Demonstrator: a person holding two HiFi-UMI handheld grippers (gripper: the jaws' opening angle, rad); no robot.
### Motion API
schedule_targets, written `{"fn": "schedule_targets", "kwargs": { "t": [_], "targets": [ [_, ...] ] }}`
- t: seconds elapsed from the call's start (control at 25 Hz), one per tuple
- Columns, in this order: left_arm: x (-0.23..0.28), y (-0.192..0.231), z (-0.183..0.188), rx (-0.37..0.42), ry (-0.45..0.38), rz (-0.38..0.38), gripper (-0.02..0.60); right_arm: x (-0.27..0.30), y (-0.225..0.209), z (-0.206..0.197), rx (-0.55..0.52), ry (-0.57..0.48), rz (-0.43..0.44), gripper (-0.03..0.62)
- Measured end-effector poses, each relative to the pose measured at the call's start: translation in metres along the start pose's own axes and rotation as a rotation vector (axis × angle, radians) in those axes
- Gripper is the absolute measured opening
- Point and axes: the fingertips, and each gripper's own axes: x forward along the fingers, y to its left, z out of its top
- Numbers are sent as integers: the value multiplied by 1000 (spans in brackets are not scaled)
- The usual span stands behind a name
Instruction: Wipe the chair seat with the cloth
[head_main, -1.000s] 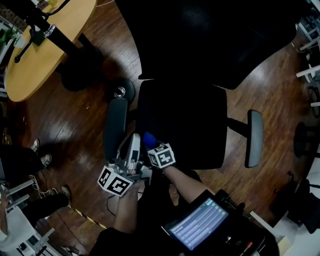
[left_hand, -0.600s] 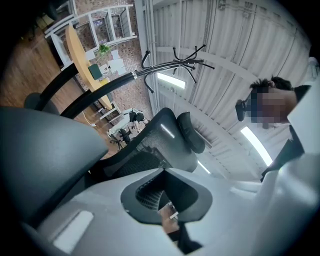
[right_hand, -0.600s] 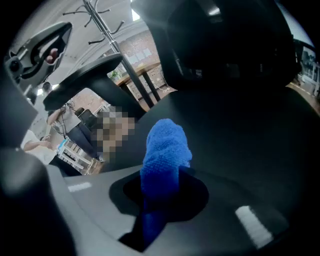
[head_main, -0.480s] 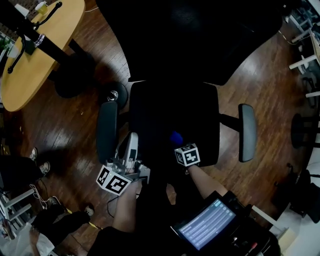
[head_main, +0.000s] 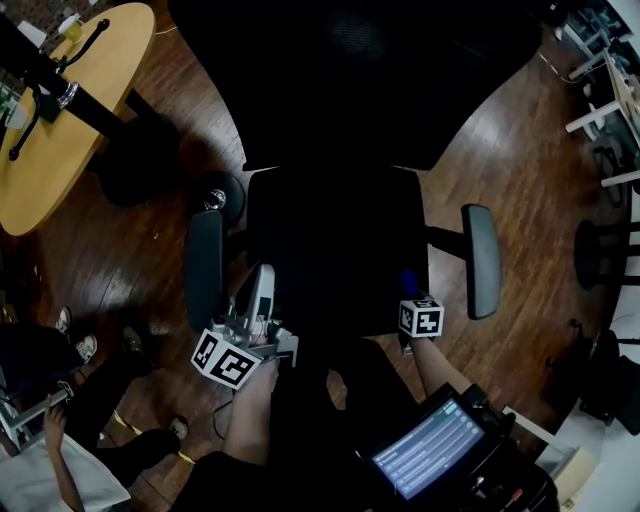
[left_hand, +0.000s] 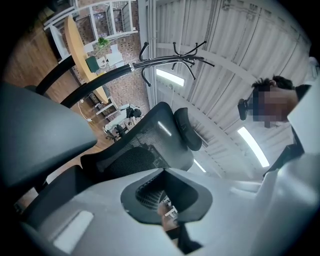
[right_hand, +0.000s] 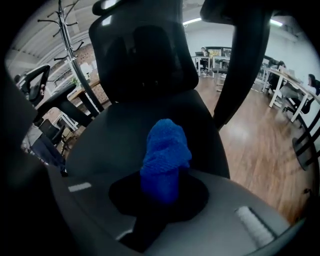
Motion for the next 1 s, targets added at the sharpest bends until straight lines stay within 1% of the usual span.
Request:
{"fn": "schedule_targets", "kwargs": {
  "t": [0.16, 0.2, 0.28, 0.36, 0.44, 0.52, 0.6, 0.76, 0.88, 1.0],
  "targets": [
    [0, -1, 0, 1, 5, -1, -8, 1, -3, 0, 25, 0, -9, 54],
    [0, -2, 0, 0, 9, -1, -8, 0, 0, 1, 32, -1, 6, 54],
    [-2, -6, 2, 0, 19, 1, -8, -7, 17, 14, 42, -35, 79, 54],
    [1, -16, 8, 11, 25, -6, -8, -24, 48, 49, 50, -133, 193, 54],
    [7, -30, 18, 30, 32, -25, -8, -55, 83, 98, 77, -273, 319, 54],
    [7, -53, 23, 33, 48, -36, -8, -108, 114, 137, 119, -394, 435, 54],
    [2, -83, 27, 30, 68, -45, -8, -170, 140, 165, 147, -489, 538, 54],
    [13, -133, 51, 73, 86, -117, -8, -279, 174, 227, 161, -706, 730, 55],
    [19, -171, 65, 86, 75, -166, -8, -350, 179, 249, 155, -846, 839, 55],
    [20, -200, 71, 96, 62, -202, -8, -389, 174, 255, 137, -935, 897, 57]
  ]
}}
